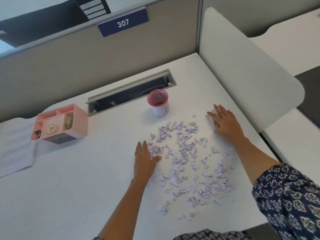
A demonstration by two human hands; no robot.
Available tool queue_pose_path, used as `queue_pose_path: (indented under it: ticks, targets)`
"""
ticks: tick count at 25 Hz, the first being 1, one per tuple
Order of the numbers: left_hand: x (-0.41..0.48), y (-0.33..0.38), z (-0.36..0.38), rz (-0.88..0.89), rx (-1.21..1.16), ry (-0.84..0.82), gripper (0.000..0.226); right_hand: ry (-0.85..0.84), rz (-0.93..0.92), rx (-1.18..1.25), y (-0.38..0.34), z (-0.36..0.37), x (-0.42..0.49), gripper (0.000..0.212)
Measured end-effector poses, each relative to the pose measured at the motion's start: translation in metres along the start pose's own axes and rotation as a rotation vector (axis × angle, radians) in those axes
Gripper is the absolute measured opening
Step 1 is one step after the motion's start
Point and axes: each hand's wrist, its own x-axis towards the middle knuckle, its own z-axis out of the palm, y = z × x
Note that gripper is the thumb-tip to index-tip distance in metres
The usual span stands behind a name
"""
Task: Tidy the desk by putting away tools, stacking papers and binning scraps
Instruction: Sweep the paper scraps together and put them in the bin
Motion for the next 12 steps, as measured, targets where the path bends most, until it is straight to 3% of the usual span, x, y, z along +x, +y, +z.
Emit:
queue_pose_path:
  ticks: [8,12]
  targets:
    - [0.029,0.040,0.012,0.050,-0.101,0.040,0.084,0.009,0.072,0.036,0.013,0.011,0.008,0.060]
    - [0.051,0.059,0.015,0.089,-0.040,0.027,0.084,0.001,0.072,0.043,0.013,0.011,0.009,0.058]
